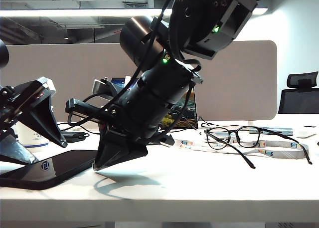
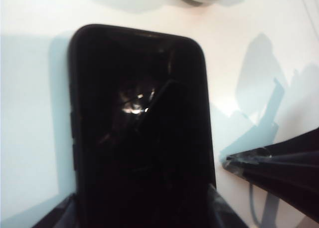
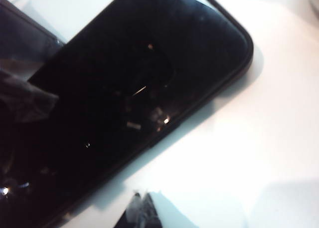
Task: Pick up the black phone, pick up the charger plug, insert the charger plug into the phone's charging port, and finally place the connected phone back on the desk.
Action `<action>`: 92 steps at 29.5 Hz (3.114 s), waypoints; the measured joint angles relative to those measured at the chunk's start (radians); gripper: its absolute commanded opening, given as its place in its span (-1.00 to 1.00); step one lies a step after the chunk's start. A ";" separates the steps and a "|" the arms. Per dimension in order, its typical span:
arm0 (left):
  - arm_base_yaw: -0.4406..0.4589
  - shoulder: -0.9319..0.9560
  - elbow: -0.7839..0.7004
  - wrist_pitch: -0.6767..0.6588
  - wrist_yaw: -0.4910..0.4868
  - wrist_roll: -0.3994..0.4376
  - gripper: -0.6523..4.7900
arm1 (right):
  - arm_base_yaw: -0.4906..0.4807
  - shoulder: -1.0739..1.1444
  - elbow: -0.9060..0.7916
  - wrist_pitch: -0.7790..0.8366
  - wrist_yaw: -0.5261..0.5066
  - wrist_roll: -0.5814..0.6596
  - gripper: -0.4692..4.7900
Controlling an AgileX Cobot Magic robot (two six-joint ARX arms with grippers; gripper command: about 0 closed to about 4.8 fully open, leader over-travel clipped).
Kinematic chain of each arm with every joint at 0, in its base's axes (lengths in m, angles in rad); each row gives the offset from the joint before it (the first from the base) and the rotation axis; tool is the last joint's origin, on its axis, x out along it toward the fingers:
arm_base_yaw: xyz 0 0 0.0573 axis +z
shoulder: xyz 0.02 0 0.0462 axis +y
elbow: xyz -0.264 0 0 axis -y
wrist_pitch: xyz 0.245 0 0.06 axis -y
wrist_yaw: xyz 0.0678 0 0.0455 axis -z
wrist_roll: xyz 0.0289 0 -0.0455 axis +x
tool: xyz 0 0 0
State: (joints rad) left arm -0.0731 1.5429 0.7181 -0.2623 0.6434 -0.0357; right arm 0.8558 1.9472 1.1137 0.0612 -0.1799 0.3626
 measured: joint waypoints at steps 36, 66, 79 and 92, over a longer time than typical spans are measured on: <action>-0.091 0.020 -0.007 -0.080 0.176 -0.027 0.49 | -0.002 0.025 0.005 0.042 -0.061 0.001 -0.83; -0.109 0.024 -0.010 -0.055 0.122 -0.036 -0.19 | -0.002 0.024 0.005 0.035 -0.066 0.000 -0.83; -0.106 0.021 -0.007 -0.040 0.101 -0.051 -0.77 | -0.005 0.023 0.005 0.028 -0.060 0.000 -0.83; -0.109 0.024 0.005 -0.030 0.097 -0.040 -0.78 | -0.059 -0.082 0.005 -0.062 -0.066 -0.014 -0.83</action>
State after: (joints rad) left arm -0.1825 1.5673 0.7235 -0.2924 0.7406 -0.0757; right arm 0.7971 1.8656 1.1191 -0.0006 -0.2459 0.3481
